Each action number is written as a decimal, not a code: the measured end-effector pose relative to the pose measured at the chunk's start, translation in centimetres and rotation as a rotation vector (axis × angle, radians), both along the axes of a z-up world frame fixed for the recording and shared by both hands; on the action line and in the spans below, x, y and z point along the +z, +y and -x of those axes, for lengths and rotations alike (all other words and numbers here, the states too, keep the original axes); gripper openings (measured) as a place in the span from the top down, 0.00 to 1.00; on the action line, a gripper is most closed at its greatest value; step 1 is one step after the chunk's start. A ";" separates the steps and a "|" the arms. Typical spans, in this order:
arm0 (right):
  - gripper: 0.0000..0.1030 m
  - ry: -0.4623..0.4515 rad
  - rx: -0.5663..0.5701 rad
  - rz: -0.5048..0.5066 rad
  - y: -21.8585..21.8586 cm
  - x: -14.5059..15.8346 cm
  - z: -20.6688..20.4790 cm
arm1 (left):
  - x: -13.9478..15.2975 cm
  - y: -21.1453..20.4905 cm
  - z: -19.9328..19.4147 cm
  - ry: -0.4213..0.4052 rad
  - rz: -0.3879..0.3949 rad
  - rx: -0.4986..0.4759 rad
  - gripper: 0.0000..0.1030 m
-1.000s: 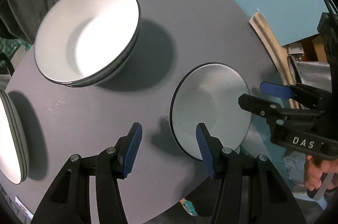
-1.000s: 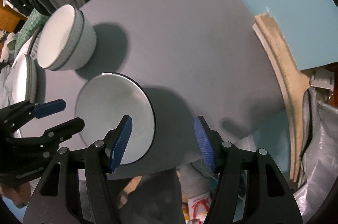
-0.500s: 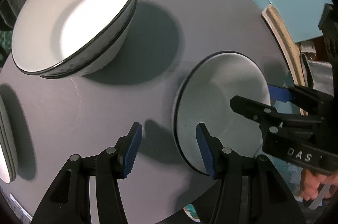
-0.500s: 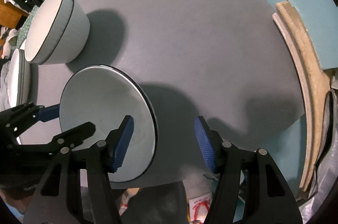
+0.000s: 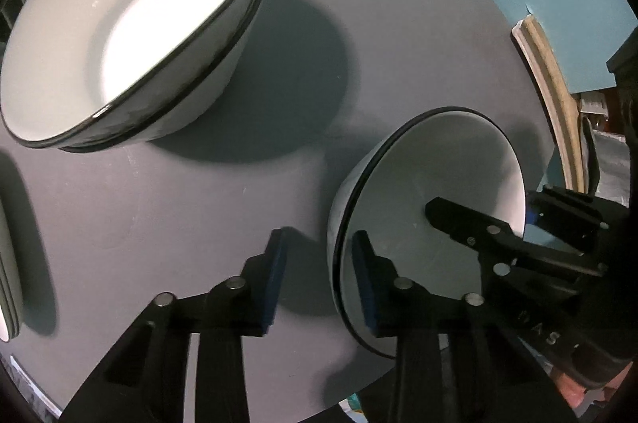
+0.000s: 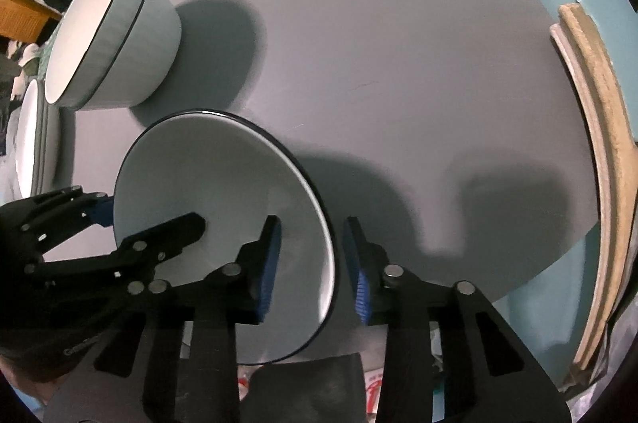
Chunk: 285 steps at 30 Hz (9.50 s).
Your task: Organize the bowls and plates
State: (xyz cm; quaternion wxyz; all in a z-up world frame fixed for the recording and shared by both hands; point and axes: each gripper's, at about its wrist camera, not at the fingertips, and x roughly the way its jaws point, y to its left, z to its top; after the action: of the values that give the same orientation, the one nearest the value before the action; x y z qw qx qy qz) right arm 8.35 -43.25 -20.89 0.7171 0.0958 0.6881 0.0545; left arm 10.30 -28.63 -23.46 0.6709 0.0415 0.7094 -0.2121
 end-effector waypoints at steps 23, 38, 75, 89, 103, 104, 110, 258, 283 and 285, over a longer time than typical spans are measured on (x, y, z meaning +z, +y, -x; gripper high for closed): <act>0.90 0.012 0.018 -0.006 2.6 1.6 -0.7 | 3.1 2.7 1.1 0.022 0.013 0.007 0.89; 0.90 -0.094 0.131 0.004 5.7 8.0 -3.6 | 9.7 8.3 -0.8 -0.061 0.072 0.167 0.89; 0.90 -0.065 0.286 -0.028 9.5 7.9 -12.6 | 7.9 10.3 -9.2 -0.096 -0.037 0.309 0.89; 0.87 0.023 0.274 -0.066 8.6 5.8 -13.0 | 7.6 9.7 -9.4 -0.088 -0.058 0.287 0.87; 0.77 0.073 0.257 -0.113 8.2 6.2 -13.3 | 8.6 9.7 -9.2 -0.159 -0.114 0.247 0.74; 0.77 0.069 0.257 -0.110 8.2 6.4 -13.2 | 8.7 9.8 -9.2 -0.159 -0.113 0.252 0.74; 0.70 0.041 0.258 -0.100 8.2 7.4 -12.7 | 9.3 10.4 -8.7 -0.167 -0.100 0.271 0.68; 0.80 0.147 0.606 -0.132 27.5 0.5 0.6 | 2.4 31.6 9.0 0.139 -0.018 0.730 0.80; 0.81 0.150 0.463 -0.122 28.6 1.2 2.2 | 0.1 28.9 5.9 0.160 0.091 0.641 0.80; 0.79 0.155 0.454 -0.131 28.5 1.1 2.3 | -0.1 28.8 5.6 0.169 0.103 0.635 0.80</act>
State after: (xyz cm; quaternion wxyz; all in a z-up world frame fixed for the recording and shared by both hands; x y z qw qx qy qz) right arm 6.08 -14.73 -19.79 0.6240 -0.0108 0.7399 0.2512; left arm 4.74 0.22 -23.59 0.6436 -0.2335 0.7282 -0.0307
